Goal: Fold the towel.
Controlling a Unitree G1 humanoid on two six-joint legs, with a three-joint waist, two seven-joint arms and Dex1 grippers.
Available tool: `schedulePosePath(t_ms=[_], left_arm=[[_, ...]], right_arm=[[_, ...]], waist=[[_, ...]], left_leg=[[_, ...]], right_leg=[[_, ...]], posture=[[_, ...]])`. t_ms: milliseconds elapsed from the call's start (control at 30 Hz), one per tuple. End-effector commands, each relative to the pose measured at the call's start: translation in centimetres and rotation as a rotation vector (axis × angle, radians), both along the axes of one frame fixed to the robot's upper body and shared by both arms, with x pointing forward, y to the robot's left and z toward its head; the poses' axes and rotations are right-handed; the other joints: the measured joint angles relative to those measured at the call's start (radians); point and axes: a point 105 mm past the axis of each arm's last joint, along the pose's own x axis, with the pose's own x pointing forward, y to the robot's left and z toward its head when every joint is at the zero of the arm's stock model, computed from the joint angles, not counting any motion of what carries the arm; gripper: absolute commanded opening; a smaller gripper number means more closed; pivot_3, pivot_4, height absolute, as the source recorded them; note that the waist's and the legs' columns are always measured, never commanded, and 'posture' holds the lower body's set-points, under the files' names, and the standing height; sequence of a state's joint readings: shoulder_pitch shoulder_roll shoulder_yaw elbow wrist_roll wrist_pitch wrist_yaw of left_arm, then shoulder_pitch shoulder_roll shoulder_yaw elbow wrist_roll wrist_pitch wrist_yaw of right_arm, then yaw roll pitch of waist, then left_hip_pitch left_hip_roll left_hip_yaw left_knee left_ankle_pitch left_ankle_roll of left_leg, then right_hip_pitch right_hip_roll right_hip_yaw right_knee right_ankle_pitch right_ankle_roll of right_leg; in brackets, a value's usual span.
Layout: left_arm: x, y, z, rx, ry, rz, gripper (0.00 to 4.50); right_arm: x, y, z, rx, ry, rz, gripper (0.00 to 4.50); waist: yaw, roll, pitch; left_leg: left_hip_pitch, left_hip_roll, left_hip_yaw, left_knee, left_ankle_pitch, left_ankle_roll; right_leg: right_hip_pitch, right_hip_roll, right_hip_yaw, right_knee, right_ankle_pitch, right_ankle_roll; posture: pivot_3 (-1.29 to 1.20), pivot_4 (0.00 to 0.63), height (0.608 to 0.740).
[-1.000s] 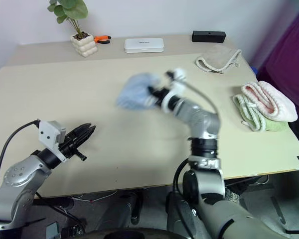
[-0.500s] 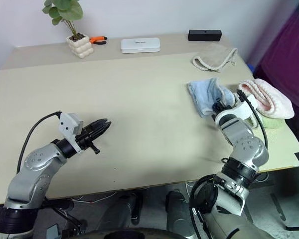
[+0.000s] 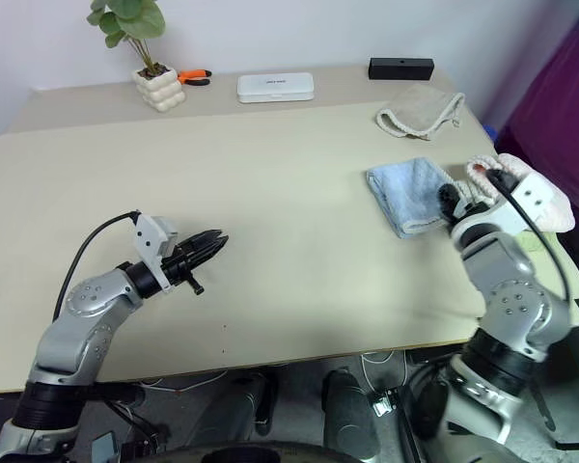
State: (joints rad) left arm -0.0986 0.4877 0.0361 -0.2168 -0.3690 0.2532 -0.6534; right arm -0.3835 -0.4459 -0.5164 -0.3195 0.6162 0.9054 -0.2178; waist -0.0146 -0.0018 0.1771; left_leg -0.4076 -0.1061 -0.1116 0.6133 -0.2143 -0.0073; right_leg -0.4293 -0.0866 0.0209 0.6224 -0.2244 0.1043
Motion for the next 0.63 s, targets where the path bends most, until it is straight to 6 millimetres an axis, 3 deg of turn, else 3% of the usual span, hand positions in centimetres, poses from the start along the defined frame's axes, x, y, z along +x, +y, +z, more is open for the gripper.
schedulePosePath(t_ms=[33, 200, 300, 500, 633], left_arm=[[1.0, 2.5, 1.9, 0.029, -0.111, 0.113, 0.71], [1.3, 5.4, 3.0, 0.046, -0.171, 0.246, 0.71], [-0.2, 6.7, 2.7, 0.064, -0.156, 0.279, 0.71], [-2.2, 7.3, 2.1, 0.061, -0.127, 0.321, 0.71], [-3.0, 7.3, 2.1, 0.056, -0.122, 0.342, 0.71]], right_arm=[[0.6, 1.5, 3.4, -0.278, -0.108, 0.076, 3.93], [2.4, 7.8, 3.5, -0.37, -0.151, 0.484, 3.93], [2.0, 12.1, 1.0, -0.446, -0.118, 0.802, 3.93], [2.1, 13.7, -0.7, -0.443, -0.092, 1.004, 3.93], [2.6, 14.5, -0.6, -0.44, -0.098, 1.057, 3.93]], waist=[[-0.004, 0.0, 0.0], [-0.004, -0.001, 0.0], [-0.001, -0.001, 0.0], [0.015, -0.002, 0.001], [0.02, -0.002, 0.001]], left_leg=[[0.0, 0.001, 0.0, 0.0, 0.0, 0.0], [0.0, 0.003, 0.0, 0.0, 0.0, 0.0], [0.0, 0.002, 0.0, 0.0, 0.0, 0.0], [-0.001, 0.0, -0.001, 0.002, -0.002, 0.002], [-0.001, 0.001, 0.0, 0.002, -0.002, 0.002]], right_leg=[[0.0, 0.0, 0.0, 0.0, 0.0, 0.0], [0.001, 0.001, 0.0, -0.002, 0.0, 0.0], [0.001, 0.002, 0.0, -0.003, 0.0, 0.0], [0.003, -0.001, 0.0, -0.007, 0.0, 0.0], [0.003, -0.001, 0.0, -0.007, -0.001, -0.002]], posture=[[0.0, 0.15, 0.74], [0.0, 0.15, 0.74], [0.0, 0.15, 0.74], [0.0, 0.15, 0.74], [0.0, 0.15, 0.74]])
